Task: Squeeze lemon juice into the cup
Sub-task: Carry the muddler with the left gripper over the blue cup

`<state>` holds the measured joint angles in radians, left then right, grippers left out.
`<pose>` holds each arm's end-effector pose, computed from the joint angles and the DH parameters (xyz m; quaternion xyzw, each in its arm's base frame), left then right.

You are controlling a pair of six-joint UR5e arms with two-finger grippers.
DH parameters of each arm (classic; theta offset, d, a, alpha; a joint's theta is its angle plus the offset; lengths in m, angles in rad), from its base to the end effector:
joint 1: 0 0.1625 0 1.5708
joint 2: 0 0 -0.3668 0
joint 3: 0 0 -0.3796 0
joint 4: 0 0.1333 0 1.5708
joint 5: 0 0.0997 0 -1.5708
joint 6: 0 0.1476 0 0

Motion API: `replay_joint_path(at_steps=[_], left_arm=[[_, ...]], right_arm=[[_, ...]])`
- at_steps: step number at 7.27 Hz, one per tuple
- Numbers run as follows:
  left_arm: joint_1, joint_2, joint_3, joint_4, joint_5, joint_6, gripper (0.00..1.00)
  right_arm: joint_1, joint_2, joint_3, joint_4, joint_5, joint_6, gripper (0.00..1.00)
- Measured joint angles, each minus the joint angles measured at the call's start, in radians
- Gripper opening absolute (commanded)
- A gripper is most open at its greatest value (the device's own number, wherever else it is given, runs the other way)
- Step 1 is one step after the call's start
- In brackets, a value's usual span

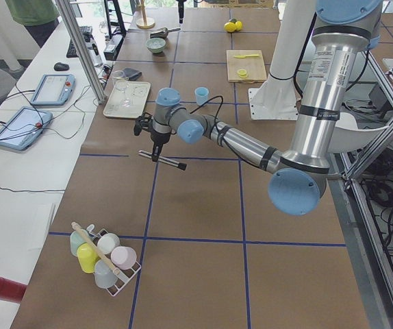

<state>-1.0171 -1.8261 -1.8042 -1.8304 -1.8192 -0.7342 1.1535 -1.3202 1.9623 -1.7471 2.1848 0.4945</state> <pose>0.2320 -0.5598 0.3762 0.2208 0.3099 -0.0382 0.9240 -0.1740 -0.5116 0.3535 0.0681 -0.3609 -0.0339 0.9295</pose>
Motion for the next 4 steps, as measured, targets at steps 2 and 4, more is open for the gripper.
replay_joint_path(at_steps=[2, 4], left_arm=[[0.043, -0.061, -0.046, -0.002, 0.074, 0.003, 0.00], [0.100, -0.134, -0.062, -0.059, 0.082, -0.005, 0.00]], right_arm=[[0.000, -0.007, 0.024, -0.002, 0.010, 0.024, 1.00], [0.001, -0.024, 0.035, -0.004, 0.027, 0.035, 1.00]])
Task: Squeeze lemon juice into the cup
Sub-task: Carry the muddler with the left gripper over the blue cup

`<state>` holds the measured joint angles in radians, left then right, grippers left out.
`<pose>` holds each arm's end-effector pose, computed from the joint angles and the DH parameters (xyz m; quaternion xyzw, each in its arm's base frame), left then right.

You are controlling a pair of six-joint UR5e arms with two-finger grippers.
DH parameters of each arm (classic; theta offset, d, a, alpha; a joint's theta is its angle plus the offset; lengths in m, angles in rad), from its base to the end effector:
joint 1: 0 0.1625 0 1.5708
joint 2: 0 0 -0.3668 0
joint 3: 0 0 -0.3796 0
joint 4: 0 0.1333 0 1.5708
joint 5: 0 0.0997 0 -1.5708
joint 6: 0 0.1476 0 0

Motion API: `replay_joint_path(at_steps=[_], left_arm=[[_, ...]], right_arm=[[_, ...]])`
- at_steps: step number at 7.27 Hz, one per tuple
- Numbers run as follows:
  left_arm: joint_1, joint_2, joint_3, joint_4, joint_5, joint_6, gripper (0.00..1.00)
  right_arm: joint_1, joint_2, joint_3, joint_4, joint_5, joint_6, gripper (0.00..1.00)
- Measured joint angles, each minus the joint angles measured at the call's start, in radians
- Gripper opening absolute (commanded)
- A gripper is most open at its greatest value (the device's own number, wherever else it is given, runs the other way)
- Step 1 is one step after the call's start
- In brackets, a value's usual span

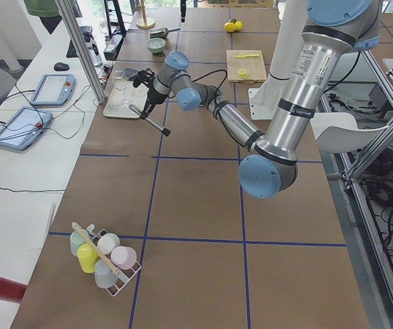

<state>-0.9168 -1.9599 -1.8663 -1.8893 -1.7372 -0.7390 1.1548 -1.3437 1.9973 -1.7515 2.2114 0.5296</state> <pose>0.2844 -0.5500 0.2560 0.3208 0.3633 0.0028 0.8747 -0.1716 -0.4999 0.3490 0.0586 -0.3738 -0.0213 0.9254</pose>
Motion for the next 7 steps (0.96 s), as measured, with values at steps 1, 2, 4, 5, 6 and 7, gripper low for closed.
replay_joint_path(at_steps=[1, 2, 4, 5, 6, 7], left_arm=[[0.027, -0.018, -0.011, -0.072, 0.006, -0.032, 0.00], [0.054, -0.026, -0.019, -0.170, 0.014, -0.088, 0.00], [0.163, -0.047, -0.043, -0.294, 0.117, -0.209, 0.00], [0.251, -0.087, -0.050, -0.310, 0.216, -0.237, 0.00], [0.314, -0.121, -0.060, -0.315, 0.315, -0.258, 0.00], [0.372, -0.136, -0.076, -0.317, 0.448, -0.279, 0.00]], right_arm=[[0.002, -0.008, 0.001, 0.000, 0.002, 0.001, 1.00], [0.005, -0.023, 0.000, 0.001, 0.003, 0.000, 1.00], [0.023, -0.058, -0.001, 0.004, 0.005, -0.006, 1.00], [0.031, -0.068, -0.001, 0.004, 0.006, -0.008, 1.00], [0.035, -0.075, 0.000, 0.004, 0.007, -0.009, 1.00], [0.039, -0.079, 0.000, 0.004, 0.008, -0.009, 1.00]])
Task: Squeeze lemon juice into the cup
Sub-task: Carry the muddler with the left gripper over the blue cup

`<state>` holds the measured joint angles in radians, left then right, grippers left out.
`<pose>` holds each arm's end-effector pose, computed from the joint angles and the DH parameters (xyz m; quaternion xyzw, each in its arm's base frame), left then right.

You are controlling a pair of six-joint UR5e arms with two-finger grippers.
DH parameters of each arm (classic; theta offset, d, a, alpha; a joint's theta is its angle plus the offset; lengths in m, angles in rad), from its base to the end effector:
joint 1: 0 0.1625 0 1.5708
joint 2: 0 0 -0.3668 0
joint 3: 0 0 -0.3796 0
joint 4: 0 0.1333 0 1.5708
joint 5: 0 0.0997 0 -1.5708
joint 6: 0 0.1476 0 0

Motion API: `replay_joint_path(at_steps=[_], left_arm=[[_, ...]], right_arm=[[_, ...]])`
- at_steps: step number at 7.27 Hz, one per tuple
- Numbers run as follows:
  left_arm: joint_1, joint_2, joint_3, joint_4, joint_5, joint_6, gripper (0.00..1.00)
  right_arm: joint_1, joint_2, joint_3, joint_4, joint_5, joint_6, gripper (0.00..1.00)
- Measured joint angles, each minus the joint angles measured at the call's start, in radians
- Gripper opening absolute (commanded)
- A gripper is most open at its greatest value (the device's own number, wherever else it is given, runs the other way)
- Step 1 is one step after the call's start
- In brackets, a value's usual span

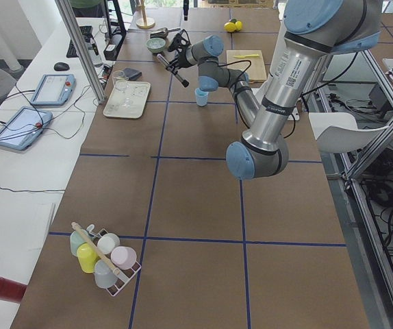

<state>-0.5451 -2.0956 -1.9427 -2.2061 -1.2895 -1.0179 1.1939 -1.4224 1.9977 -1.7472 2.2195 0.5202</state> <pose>0.3939 -0.4426 0.0892 0.4444 0.5328 -0.0944 0.7139 -0.1468 -0.4907 0.3884 0.0338 -0.3629 0.0035 0.9312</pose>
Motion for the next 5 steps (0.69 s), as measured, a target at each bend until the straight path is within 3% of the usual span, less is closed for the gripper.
replay_joint_path(at_steps=[3, 5], left_arm=[[0.148, -0.002, 0.003, -0.153, 0.334, 0.022, 0.00], [0.245, 0.008, 0.055, -0.321, 0.476, 0.169, 0.00]], right_arm=[[0.008, -0.003, 0.001, 0.000, 0.002, 0.001, 1.00], [0.009, -0.008, 0.014, 0.000, 0.004, 0.004, 1.00]])
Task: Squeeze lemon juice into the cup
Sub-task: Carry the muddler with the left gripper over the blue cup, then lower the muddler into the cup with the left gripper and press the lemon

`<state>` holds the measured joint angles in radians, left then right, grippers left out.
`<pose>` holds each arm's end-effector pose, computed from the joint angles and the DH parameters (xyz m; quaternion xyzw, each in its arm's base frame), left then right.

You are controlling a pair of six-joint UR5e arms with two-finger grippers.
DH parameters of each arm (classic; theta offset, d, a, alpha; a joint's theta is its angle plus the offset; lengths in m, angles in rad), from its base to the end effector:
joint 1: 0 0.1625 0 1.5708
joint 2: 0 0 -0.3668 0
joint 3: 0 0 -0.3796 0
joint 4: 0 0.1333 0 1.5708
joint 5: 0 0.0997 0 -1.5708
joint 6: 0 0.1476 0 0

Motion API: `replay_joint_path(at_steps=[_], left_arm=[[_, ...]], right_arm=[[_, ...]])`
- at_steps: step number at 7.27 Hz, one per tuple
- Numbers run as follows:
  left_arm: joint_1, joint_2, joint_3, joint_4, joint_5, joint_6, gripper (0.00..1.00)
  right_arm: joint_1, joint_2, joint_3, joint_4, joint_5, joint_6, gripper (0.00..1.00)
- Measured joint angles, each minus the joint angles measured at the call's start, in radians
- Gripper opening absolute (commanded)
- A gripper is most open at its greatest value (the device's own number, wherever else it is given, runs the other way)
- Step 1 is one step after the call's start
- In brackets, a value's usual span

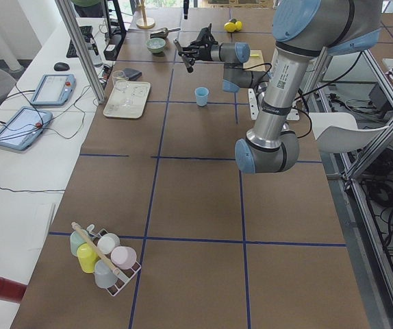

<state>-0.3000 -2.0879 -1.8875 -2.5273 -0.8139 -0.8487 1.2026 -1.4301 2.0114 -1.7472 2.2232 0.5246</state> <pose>0.4269 -0.3777 0.0796 0.5562 0.5194 -0.1602 0.6286 -0.1416 -0.4883 0.3858 0.0363 -0.3654 0.0083 0.9301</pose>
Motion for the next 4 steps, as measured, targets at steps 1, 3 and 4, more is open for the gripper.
replay_joint_path(at_steps=[1, 3, 4], left_arm=[[0.045, 0.009, 0.050, -0.096, 0.052, 0.073, 0.00], [0.104, 0.004, 0.106, -0.180, 0.099, 0.178, 0.00], [0.116, 0.003, 0.118, -0.189, 0.104, 0.208, 0.00]], right_arm=[[0.000, -0.008, 0.011, 0.000, 0.000, 0.002, 1.00], [0.000, -0.016, 0.020, 0.000, 0.001, 0.003, 1.00], [0.000, -0.018, 0.020, 0.000, 0.003, 0.003, 1.00]])
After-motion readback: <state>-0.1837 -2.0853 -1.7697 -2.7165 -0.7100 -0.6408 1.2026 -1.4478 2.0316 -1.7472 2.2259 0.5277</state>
